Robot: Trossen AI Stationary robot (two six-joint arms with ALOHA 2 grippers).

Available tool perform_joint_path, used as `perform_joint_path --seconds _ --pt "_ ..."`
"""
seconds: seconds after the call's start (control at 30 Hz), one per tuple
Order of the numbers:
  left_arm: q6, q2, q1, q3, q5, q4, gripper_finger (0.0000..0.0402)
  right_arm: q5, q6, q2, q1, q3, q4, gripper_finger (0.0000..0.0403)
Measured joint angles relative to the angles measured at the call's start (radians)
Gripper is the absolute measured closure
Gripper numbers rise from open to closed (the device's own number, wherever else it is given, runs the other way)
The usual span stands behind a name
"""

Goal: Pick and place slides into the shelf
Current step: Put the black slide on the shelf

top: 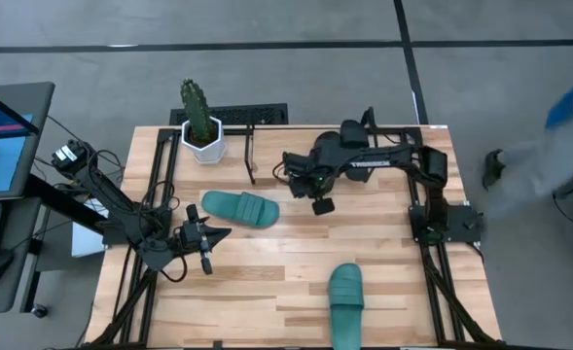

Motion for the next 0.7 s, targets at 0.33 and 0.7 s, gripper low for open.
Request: perform_joint_path --seconds 0.33,0.7 --pt "0.011 0.0 -0.001 0.0 0.002 0.0 0.0401 0.034 0.024 0.014 0.005 0.009 0.025 0.0403" --pt "0.01 0.0 0.0 0.0 0.003 0.0 0.0401 0.099 0.075 0.013 -0.019 0.009 -0.034 0.0403"
